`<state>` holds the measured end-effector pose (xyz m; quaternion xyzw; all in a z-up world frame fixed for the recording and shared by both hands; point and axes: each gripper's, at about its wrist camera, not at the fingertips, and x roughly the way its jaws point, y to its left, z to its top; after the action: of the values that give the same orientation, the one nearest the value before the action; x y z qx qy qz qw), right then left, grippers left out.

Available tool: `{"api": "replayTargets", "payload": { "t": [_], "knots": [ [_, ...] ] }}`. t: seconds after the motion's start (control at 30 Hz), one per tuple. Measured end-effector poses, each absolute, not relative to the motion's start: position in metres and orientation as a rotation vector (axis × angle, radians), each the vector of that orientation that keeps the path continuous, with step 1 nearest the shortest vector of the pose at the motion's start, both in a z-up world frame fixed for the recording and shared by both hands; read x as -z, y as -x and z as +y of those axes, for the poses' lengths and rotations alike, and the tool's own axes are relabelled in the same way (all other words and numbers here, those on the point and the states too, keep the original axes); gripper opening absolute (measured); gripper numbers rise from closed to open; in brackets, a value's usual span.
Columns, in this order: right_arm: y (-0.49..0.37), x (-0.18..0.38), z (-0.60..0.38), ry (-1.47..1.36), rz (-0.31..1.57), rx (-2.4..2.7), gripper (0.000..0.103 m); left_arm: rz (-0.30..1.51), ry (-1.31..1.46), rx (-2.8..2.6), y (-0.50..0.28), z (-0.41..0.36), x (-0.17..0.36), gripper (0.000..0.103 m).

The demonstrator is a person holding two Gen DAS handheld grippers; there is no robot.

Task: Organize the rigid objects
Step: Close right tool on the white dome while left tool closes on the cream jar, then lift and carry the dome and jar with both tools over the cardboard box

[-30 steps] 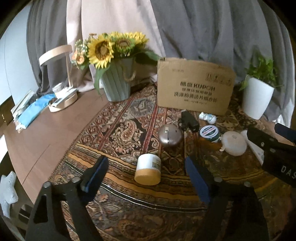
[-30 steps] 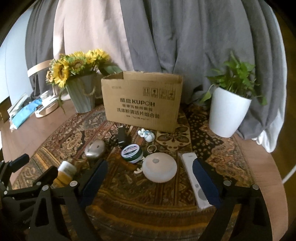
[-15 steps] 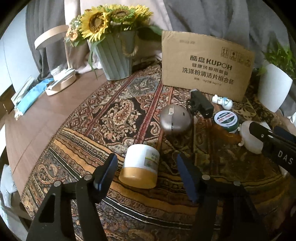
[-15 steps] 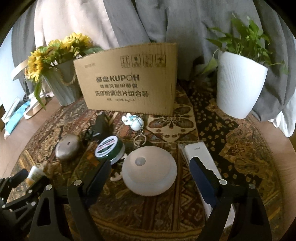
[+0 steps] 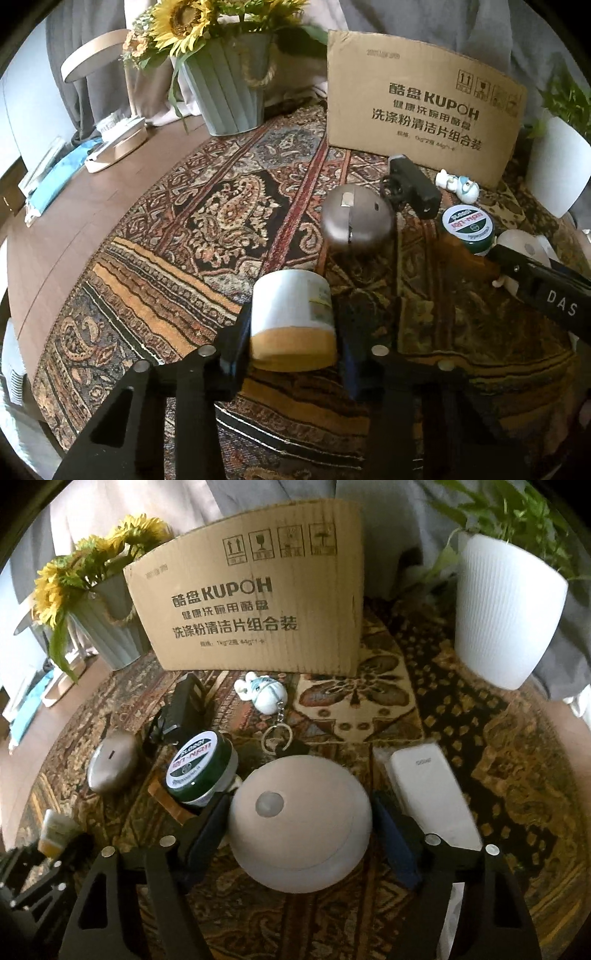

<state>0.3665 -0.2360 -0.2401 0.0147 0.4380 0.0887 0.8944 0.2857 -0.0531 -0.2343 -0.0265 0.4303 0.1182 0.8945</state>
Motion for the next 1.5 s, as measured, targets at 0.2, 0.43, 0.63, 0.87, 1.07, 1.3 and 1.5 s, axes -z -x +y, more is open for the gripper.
{"api": "replayTargets", "payload": {
  "t": [0.2,0.43,0.63,0.87,1.07,1.3,1.5],
  "knots": [
    [-0.365,0.239,-0.236,-0.025,0.911,-0.179,0.075,0.885,0.042,-0.227,-0.284,-0.055,0.231,0.040],
    [-0.351,0.225,-0.240,-0.036,0.877,-0.181,0.074,0.834,0.026,-0.190,-0.275,-0.060,0.212,0.040],
    [-0.336,0.199,-0.244,-0.060,0.819,-0.172,0.074,0.780,0.034,-0.144,-0.272,-0.062,0.184,0.040],
    [-0.319,0.162,-0.243,-0.077,0.761,-0.167,0.074,0.707,0.029,-0.089,-0.270,-0.063,0.147,0.040],
    [-0.306,0.130,-0.243,-0.085,0.712,-0.143,0.074,0.650,0.011,-0.027,-0.270,-0.065,0.116,0.040],
    [-0.298,0.100,-0.242,-0.098,0.657,-0.110,0.074,0.598,0.005,0.049,-0.278,-0.065,0.086,0.040],
    [-0.297,0.080,-0.236,-0.097,0.616,-0.091,0.074,0.563,0.008,0.090,-0.290,-0.062,0.067,0.040]
  ]
}}
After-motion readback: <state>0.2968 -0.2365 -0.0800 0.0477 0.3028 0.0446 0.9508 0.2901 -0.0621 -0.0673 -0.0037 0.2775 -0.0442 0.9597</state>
